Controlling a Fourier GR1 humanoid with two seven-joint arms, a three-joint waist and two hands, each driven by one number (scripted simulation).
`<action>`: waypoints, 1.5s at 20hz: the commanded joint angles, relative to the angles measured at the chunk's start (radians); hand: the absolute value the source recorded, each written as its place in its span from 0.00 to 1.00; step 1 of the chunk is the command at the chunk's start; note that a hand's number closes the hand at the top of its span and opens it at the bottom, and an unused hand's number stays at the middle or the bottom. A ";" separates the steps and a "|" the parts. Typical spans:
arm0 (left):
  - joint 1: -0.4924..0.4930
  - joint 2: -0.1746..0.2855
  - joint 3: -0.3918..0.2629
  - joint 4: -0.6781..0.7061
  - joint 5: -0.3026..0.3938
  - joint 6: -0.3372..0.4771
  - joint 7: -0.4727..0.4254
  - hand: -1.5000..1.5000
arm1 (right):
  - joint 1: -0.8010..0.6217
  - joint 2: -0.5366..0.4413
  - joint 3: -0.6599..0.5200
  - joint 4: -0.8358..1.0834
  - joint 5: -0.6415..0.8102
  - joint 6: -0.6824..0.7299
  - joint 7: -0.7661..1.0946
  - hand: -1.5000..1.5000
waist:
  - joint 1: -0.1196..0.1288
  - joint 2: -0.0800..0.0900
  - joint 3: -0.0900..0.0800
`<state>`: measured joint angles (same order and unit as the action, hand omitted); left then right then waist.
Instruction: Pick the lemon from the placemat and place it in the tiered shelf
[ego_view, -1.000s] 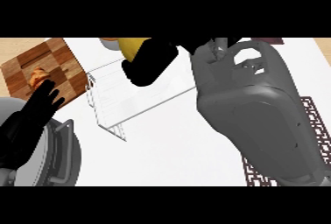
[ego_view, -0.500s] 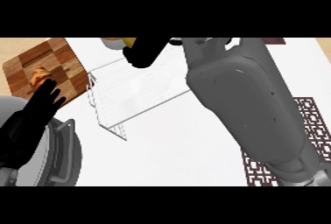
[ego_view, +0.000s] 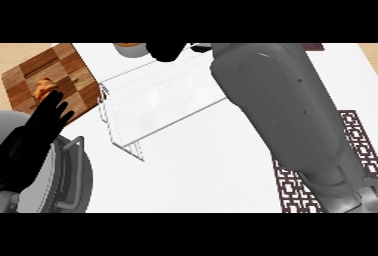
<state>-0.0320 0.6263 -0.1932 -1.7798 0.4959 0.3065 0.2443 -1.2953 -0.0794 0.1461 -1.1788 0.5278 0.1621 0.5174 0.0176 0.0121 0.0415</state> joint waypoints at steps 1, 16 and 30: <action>0.086 -0.074 -0.077 0.143 0.011 0.013 0.042 0.50 | -0.007 0.012 -0.098 0.040 -0.032 -0.086 0.009 0.00 | -0.007 0.013 -0.043; 0.066 -0.078 -0.092 0.188 -0.004 0.023 0.026 0.50 | -0.085 0.079 -0.348 0.085 -0.257 -0.309 0.010 0.00 | -0.024 0.015 -0.044; 0.115 -0.055 -0.063 0.156 0.022 0.021 0.024 0.50 | -0.058 -0.173 -0.561 0.149 -0.266 -0.387 0.020 0.00 | -0.038 0.008 -0.042</action>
<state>-0.0073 0.6376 -0.1855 -1.7839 0.5109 0.3225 0.2345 -1.3675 -0.1864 -0.3528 -1.0402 0.2985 -0.2373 0.5378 -0.0072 0.0030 0.0401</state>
